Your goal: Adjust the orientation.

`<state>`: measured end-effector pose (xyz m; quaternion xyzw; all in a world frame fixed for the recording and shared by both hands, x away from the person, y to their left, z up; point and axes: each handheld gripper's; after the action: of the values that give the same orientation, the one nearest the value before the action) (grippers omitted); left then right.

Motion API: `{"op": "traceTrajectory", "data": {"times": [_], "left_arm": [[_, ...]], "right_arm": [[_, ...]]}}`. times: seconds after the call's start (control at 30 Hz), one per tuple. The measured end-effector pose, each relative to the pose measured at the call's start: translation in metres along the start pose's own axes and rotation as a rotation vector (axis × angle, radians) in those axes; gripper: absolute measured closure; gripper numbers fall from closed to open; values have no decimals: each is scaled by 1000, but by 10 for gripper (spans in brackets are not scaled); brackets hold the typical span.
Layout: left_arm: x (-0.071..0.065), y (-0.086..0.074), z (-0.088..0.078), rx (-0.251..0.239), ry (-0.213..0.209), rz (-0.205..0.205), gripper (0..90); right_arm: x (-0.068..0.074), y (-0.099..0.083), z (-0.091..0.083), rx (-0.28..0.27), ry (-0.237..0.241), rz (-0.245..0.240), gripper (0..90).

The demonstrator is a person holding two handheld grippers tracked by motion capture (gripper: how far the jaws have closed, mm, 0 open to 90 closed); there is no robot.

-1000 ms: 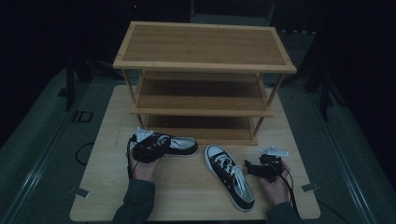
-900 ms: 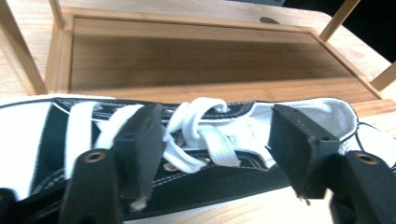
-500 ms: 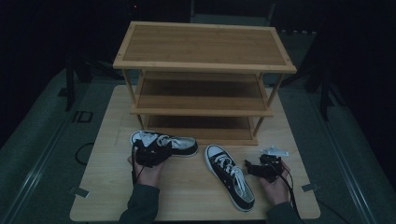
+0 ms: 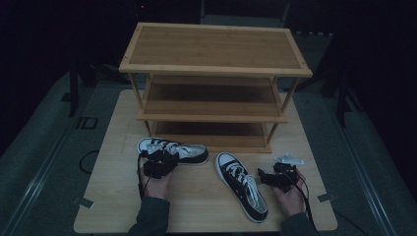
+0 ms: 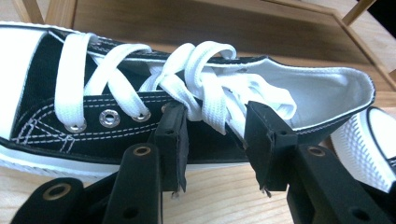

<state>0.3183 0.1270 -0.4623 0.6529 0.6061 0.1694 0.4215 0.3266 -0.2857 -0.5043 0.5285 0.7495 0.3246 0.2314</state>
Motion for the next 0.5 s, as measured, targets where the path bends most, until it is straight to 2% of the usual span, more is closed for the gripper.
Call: {"op": "traceTrajectory", "data": {"times": [0.2,0.27,0.37,0.5], "left_arm": [[2,0,0,-2,-17,-30,611],[2,0,0,0,-26,-28,639],[3,1,0,7,-47,-21,751],[6,2,-3,16,-82,-27,798]], "right_arm": [[0,0,0,0,0,0,130],[0,0,0,0,0,0,130],[0,0,0,0,0,0,130],[0,0,0,0,0,0,130]]}}
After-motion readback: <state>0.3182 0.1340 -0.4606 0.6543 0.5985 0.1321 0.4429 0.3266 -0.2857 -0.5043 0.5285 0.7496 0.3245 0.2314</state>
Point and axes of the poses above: each handheld gripper's, and its own axes: z roughly forward along the jaws, y roughly out of its top, x roughly to its left, and after that the axes turned 1 degree about z, right-handed
